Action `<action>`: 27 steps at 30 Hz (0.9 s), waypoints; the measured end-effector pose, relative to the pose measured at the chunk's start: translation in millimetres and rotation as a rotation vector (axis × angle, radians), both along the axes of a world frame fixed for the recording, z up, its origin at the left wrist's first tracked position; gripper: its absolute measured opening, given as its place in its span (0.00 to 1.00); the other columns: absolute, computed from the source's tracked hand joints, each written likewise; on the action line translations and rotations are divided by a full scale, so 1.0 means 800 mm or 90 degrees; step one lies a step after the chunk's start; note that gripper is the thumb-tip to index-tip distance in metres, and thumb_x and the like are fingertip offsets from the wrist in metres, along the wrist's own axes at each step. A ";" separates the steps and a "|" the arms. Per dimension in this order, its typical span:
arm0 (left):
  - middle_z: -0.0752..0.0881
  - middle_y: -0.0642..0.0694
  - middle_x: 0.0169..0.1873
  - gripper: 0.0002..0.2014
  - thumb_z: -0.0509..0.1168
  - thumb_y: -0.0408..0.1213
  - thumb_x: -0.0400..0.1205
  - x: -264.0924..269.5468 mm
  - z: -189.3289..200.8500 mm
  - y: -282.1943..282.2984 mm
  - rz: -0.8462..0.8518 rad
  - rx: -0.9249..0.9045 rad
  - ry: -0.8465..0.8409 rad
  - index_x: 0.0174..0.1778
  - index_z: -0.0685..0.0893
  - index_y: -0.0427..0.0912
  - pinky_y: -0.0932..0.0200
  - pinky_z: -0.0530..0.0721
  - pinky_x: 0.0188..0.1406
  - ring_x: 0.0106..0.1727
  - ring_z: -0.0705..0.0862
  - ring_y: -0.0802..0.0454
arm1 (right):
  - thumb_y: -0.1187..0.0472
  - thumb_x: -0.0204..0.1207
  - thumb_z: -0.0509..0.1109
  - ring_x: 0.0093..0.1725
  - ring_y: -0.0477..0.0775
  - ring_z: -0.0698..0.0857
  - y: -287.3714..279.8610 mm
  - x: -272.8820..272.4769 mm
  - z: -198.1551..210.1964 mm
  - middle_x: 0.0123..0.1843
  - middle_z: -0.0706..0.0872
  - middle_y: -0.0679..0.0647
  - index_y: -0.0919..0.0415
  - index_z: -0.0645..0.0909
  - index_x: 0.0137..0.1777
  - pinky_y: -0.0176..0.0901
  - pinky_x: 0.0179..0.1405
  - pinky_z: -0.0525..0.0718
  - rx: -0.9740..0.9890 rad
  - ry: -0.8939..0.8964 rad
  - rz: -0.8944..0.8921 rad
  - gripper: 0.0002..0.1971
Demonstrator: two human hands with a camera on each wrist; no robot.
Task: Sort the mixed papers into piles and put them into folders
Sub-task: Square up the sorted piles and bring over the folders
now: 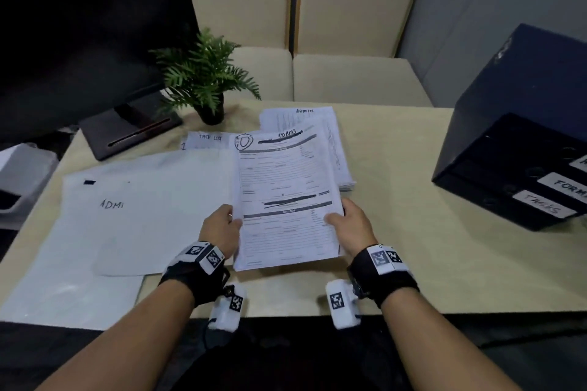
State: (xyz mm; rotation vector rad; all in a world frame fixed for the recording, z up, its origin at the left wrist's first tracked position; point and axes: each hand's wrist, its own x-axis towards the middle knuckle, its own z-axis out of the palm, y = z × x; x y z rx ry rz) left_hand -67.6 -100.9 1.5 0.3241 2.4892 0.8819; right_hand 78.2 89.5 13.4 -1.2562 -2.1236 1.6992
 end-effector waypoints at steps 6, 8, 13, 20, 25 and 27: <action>0.85 0.36 0.52 0.08 0.60 0.31 0.84 -0.046 -0.028 -0.027 0.017 -0.023 -0.039 0.57 0.80 0.34 0.60 0.72 0.44 0.46 0.78 0.44 | 0.71 0.75 0.65 0.52 0.56 0.81 -0.037 -0.051 -0.023 0.60 0.79 0.59 0.61 0.83 0.57 0.34 0.42 0.77 0.053 -0.076 -0.005 0.13; 0.86 0.36 0.53 0.09 0.61 0.32 0.84 -0.053 -0.037 -0.028 0.028 -0.017 -0.072 0.58 0.80 0.36 0.58 0.77 0.45 0.49 0.82 0.41 | 0.71 0.75 0.65 0.50 0.57 0.83 -0.041 -0.056 -0.030 0.59 0.83 0.60 0.57 0.82 0.54 0.34 0.39 0.77 0.044 -0.097 -0.025 0.12; 0.85 0.41 0.50 0.14 0.63 0.38 0.83 -0.061 -0.046 -0.049 0.024 -0.011 -0.089 0.64 0.78 0.40 0.63 0.73 0.45 0.46 0.80 0.47 | 0.71 0.75 0.66 0.47 0.55 0.83 -0.044 -0.061 -0.036 0.51 0.86 0.55 0.57 0.80 0.54 0.33 0.32 0.74 0.016 -0.122 -0.046 0.11; 0.74 0.39 0.70 0.24 0.66 0.41 0.77 -0.119 -0.056 -0.159 0.150 -0.228 0.002 0.70 0.75 0.47 0.44 0.72 0.69 0.71 0.72 0.37 | 0.70 0.75 0.67 0.47 0.57 0.83 -0.038 -0.061 -0.051 0.51 0.86 0.57 0.59 0.79 0.51 0.39 0.36 0.75 0.000 -0.127 -0.056 0.08; 0.63 0.37 0.76 0.35 0.65 0.46 0.76 -0.135 -0.059 -0.211 0.248 -0.280 -0.093 0.79 0.59 0.50 0.34 0.69 0.71 0.73 0.68 0.31 | 0.69 0.74 0.67 0.51 0.61 0.86 -0.036 -0.062 -0.060 0.52 0.88 0.59 0.59 0.81 0.51 0.46 0.49 0.82 -0.013 -0.117 -0.071 0.09; 0.66 0.34 0.75 0.38 0.66 0.46 0.74 -0.130 -0.060 -0.216 0.262 -0.261 -0.109 0.80 0.58 0.49 0.34 0.72 0.69 0.71 0.71 0.29 | 0.69 0.72 0.68 0.52 0.63 0.87 -0.035 -0.063 -0.062 0.52 0.89 0.60 0.60 0.82 0.52 0.49 0.51 0.83 -0.016 -0.113 -0.078 0.10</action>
